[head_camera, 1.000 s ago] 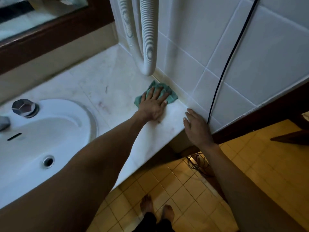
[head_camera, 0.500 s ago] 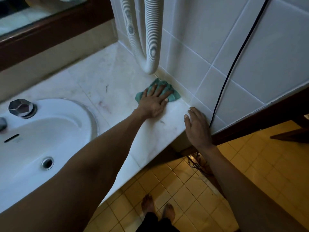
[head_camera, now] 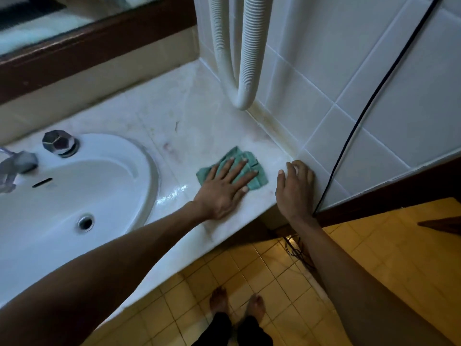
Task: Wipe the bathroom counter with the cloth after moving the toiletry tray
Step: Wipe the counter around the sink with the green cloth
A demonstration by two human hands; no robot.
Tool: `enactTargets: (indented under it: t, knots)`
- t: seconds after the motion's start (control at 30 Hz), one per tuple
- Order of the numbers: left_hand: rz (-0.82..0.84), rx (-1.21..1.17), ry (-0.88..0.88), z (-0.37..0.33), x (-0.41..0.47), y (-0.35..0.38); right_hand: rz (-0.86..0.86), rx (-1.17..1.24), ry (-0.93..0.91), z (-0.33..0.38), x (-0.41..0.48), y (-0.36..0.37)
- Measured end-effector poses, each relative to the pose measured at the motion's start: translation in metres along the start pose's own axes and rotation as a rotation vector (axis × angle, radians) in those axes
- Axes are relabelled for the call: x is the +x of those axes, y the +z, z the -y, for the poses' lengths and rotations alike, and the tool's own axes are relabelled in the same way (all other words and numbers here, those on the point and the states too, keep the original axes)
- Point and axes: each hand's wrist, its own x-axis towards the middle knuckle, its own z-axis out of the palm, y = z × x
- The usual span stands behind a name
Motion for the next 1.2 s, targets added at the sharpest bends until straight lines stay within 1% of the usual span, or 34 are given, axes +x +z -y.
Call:
enactTargets:
  t: [0.07,0.1,0.23,0.3,0.37,0.47,0.57,0.67,0.8,0.9,0.97,1.03,1.2]
  knots:
    - [0.027,0.005,0.046,0.019,-0.007,-0.004,0.005,0.021,0.014,0.004,0.003,0.004]
    - [0.018,0.012,0.017,0.029,-0.002,-0.008,0.012,0.030,0.020,0.007,0.005,0.005]
    - [-0.051,-0.052,-0.277,0.051,0.035,-0.021,0.074,0.056,-0.049,0.015,0.014,0.007]
    - [-0.060,-0.080,-0.341,0.047,0.037,-0.019,0.103,0.068,-0.085,0.016,0.019,0.008]
    - [-0.092,-0.099,-0.373,0.034,0.019,-0.013,0.134,0.072,-0.108,0.017,0.022,0.009]
    - [-0.112,-0.101,-0.406,0.009,-0.037,0.002,0.164,0.056,-0.136,0.017,0.023,0.011]
    - [-0.087,-0.096,-0.387,-0.014,-0.101,0.010,0.192,0.037,-0.174,0.021,0.027,0.011]
    - [-0.081,-0.044,-0.400,-0.017,-0.124,0.011,0.208,0.037,-0.204,0.028,0.032,0.014]
    - [-0.134,-0.002,-0.513,0.013,-0.068,-0.001,0.261,0.114,-0.236,0.039,0.032,0.018]
    - [-0.157,-0.060,-0.618,0.035,-0.021,-0.008,0.281,0.119,-0.283,0.041,0.028,0.020]
    - [-0.186,-0.060,-0.657,0.036,-0.011,-0.006,0.276,0.118,-0.297,0.040,0.027,0.021]
    - [-0.192,-0.070,-0.630,0.025,-0.021,0.000,0.248,0.093,-0.320,0.038,0.027,0.023]
    - [-0.163,-0.080,-0.471,-0.002,-0.088,0.013,0.200,0.053,-0.367,0.045,0.039,0.028]
